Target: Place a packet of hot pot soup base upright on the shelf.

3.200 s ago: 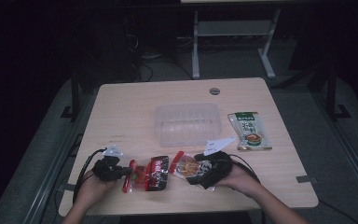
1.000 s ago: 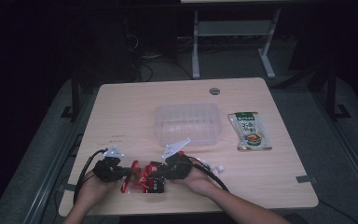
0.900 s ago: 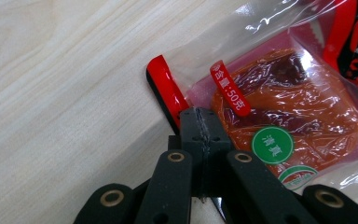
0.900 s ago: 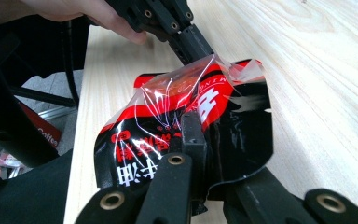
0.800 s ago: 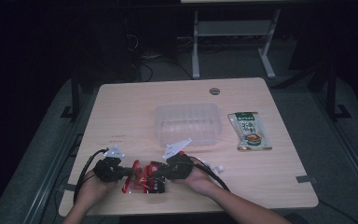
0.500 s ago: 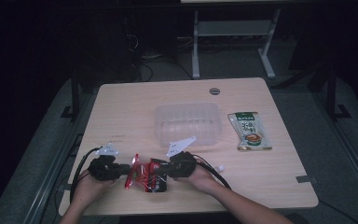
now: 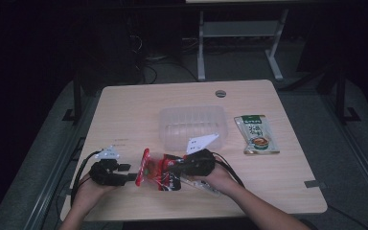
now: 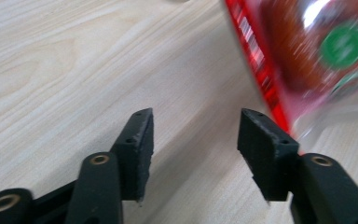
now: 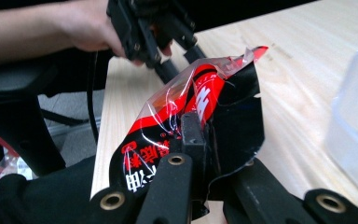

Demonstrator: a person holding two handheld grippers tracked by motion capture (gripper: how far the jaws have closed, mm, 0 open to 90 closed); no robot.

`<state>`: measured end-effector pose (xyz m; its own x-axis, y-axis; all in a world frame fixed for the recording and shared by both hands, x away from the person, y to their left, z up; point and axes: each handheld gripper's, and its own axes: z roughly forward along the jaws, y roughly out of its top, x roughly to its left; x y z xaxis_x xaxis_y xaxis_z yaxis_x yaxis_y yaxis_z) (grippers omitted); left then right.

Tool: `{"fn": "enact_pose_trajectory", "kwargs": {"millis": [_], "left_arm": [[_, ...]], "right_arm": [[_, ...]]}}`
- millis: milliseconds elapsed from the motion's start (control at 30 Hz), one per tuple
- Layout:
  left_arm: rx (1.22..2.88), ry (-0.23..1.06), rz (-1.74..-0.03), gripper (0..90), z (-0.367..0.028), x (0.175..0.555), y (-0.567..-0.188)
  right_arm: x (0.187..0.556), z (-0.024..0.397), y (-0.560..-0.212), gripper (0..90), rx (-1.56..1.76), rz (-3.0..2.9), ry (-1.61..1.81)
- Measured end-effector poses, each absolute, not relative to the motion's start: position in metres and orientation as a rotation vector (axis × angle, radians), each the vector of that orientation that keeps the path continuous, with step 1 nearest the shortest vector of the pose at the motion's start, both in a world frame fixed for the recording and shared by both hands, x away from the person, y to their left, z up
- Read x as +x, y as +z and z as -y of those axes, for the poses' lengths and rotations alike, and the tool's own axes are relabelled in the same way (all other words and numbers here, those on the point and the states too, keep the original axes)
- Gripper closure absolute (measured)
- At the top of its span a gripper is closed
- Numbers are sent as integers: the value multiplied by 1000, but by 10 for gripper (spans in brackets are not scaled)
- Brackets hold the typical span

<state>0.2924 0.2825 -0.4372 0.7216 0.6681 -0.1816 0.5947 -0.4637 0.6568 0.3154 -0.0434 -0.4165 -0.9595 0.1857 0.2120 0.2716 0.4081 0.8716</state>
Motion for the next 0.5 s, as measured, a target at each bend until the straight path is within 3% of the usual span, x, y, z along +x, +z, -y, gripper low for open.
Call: {"fn": "enact_pose_trajectory", "kwargs": {"millis": [500], "left_arm": [[2203,125,-925,303,-271,282,-436]], "right_arm": [[325,90,-397,897,-544,2572,-1694]]}}
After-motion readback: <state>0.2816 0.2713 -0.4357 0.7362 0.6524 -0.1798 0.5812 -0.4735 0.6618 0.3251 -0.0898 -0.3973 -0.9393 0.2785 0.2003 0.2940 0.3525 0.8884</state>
